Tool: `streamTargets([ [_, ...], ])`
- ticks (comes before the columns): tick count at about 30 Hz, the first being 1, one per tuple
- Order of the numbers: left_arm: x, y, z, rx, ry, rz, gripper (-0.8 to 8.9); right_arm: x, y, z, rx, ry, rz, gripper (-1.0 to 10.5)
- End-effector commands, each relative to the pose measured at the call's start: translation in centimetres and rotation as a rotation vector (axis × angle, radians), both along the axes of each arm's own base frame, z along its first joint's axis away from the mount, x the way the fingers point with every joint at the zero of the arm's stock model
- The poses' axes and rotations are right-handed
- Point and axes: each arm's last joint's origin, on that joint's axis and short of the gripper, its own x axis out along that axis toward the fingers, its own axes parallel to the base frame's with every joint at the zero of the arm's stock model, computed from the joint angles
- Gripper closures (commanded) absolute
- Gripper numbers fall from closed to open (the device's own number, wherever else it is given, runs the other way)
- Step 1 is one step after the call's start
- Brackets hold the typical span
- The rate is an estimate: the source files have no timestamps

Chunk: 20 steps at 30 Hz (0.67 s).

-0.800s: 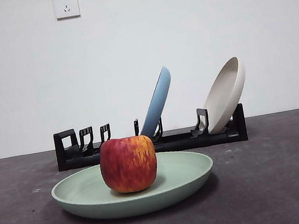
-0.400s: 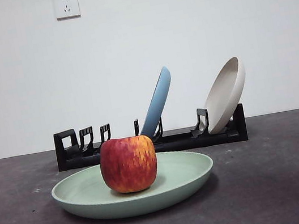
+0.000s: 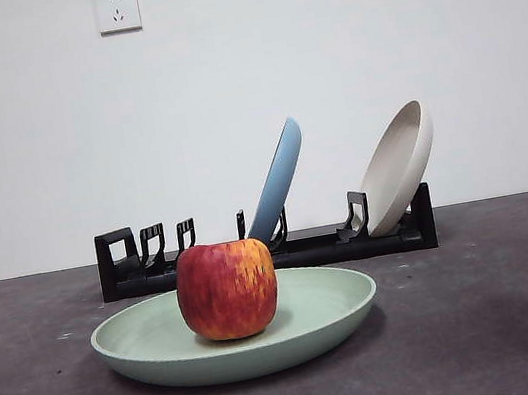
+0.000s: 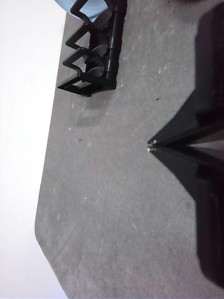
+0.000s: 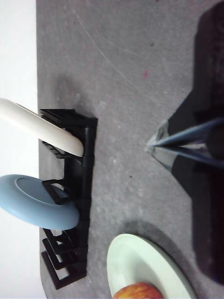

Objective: Take the green plate from the plate rack,put the plate on the table,take the apple from the table,put the apple in the plate

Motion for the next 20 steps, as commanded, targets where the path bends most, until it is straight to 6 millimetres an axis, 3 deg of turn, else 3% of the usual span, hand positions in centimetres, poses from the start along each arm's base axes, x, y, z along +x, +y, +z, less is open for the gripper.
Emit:
streamTargets([
  [1, 0.05, 0.03, -0.39, -0.006, 0.006, 0.005, 8.17, -0.14, -0.01, -0.29, 0.010, -0.001, -0.002, 9.5],
  [20, 0.05, 0.03, -0.39, -0.006, 0.006, 0.005, 8.17, -0.09, -0.02, -0.27, 0.047, 0.012, -0.014, 9.5],
])
